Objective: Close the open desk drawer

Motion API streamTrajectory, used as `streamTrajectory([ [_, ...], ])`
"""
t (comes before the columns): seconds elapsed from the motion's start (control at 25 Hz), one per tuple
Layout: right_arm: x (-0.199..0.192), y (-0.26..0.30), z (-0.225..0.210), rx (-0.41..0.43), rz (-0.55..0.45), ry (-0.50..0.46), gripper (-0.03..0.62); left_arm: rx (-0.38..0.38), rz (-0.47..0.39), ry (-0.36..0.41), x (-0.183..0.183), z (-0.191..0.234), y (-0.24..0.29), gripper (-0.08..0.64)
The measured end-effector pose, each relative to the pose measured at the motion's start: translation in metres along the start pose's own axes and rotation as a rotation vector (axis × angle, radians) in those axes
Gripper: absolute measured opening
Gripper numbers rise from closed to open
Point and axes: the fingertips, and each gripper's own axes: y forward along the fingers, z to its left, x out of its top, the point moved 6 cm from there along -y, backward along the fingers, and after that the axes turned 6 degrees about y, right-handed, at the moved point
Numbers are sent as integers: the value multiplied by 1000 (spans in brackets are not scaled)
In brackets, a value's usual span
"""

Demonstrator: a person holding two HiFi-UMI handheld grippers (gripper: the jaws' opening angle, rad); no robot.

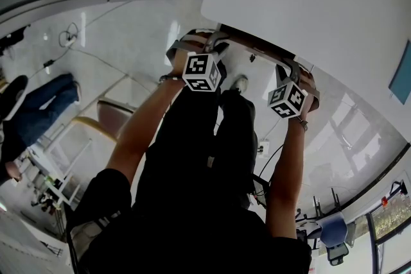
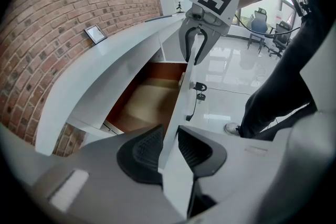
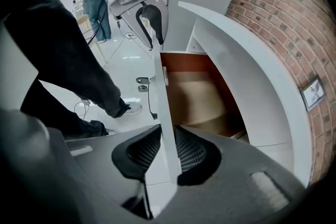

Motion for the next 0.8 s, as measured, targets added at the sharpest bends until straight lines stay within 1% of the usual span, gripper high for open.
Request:
streamTrajectory([
  [0.48,4,1,-15,-25,-9,6,91,21,-7,7,1,16,4,106],
  [0.68,4,1,-14,-27,-13,9,91,19,-17,-7,1,14,3,107],
  [0.8,4,2,-18,-48,-17,13,94,35,-17,-12,2,18,5,109],
])
